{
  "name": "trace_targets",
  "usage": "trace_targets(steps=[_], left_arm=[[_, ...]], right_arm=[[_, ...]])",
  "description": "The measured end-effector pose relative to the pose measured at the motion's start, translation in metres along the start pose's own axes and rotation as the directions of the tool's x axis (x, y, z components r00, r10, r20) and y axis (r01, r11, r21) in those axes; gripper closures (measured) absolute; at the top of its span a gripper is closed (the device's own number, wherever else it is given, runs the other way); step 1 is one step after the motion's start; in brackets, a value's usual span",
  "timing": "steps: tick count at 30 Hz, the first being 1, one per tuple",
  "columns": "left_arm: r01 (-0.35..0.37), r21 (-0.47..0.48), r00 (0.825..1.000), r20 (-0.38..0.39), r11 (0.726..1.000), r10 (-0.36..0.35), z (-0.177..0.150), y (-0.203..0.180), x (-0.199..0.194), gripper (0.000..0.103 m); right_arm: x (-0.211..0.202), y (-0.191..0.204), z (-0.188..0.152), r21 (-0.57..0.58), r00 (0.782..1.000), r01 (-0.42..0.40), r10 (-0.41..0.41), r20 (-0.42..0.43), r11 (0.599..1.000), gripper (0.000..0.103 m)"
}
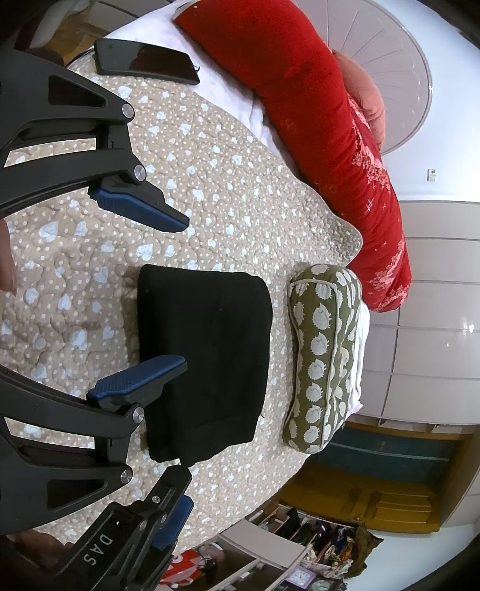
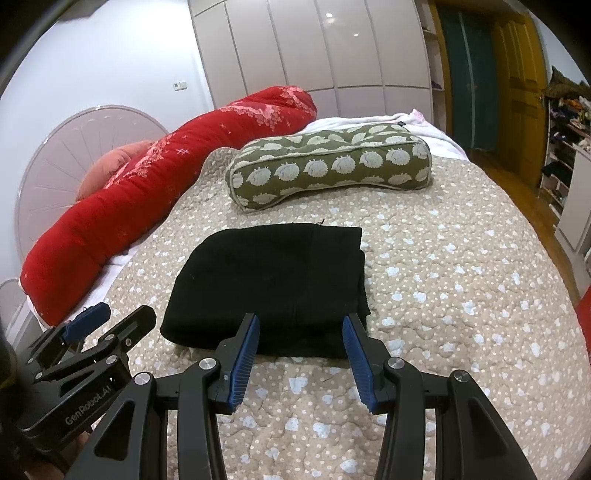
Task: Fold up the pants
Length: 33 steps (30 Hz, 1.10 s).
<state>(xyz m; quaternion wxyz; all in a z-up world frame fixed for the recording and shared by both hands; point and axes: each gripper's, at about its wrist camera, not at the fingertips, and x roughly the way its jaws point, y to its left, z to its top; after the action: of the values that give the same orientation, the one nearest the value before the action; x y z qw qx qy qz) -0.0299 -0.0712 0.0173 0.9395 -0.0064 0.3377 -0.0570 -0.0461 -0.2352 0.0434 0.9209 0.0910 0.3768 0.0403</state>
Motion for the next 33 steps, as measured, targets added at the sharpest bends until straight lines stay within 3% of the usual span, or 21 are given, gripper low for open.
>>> trace_targets(steps=[33], left_arm=[[0.018,0.021,0.999,-0.031,1.000,-0.017,-0.003,-0.007,0.009,0.034]], right_arm=[[0.012,0.000,-0.005,0.007,0.999,-0.015,0.016,-0.042,1.000,0.057]])
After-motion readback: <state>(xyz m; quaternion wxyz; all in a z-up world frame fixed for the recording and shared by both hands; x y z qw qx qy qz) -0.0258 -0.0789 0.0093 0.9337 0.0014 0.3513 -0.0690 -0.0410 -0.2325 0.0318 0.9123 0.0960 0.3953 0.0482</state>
